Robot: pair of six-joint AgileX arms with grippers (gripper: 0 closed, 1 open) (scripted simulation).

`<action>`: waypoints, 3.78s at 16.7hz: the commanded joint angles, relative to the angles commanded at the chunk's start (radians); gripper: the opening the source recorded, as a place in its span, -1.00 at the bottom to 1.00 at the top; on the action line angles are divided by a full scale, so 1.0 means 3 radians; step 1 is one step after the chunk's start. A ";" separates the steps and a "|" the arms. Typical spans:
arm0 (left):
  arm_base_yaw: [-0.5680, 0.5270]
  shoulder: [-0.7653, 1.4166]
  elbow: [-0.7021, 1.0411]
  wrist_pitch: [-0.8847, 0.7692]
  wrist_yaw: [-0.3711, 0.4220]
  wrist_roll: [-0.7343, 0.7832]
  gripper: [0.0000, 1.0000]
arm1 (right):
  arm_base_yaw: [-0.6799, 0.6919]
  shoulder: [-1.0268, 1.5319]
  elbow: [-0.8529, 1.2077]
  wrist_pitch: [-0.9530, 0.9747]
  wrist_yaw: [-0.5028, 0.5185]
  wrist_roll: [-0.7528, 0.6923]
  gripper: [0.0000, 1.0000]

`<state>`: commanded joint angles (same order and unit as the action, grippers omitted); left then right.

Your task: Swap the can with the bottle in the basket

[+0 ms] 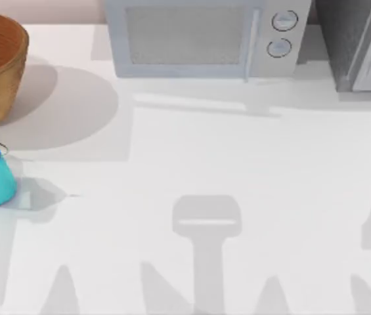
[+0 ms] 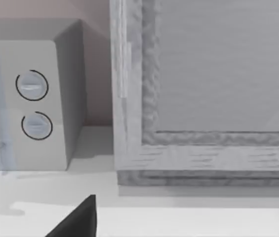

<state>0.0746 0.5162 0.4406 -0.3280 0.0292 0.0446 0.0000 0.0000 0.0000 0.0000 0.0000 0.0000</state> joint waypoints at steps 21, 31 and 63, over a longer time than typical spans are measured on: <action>0.0600 0.6173 0.6529 -0.3318 0.0741 0.0626 1.00 | 0.0000 0.0000 0.0000 0.0000 0.0000 0.0000 1.00; 0.0672 0.7284 0.7677 -0.3901 0.0899 0.0738 1.00 | 0.0000 0.0000 0.0000 0.0000 0.0000 0.0000 1.00; 0.0566 0.7179 0.6708 -0.3006 0.0885 0.0627 -0.66 | 0.0000 0.0000 0.0000 0.0000 0.0000 0.0000 1.00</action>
<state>0.2443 2.6699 2.4531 -1.2299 0.2947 0.2327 0.0000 0.0000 0.0000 0.0000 0.0000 0.0000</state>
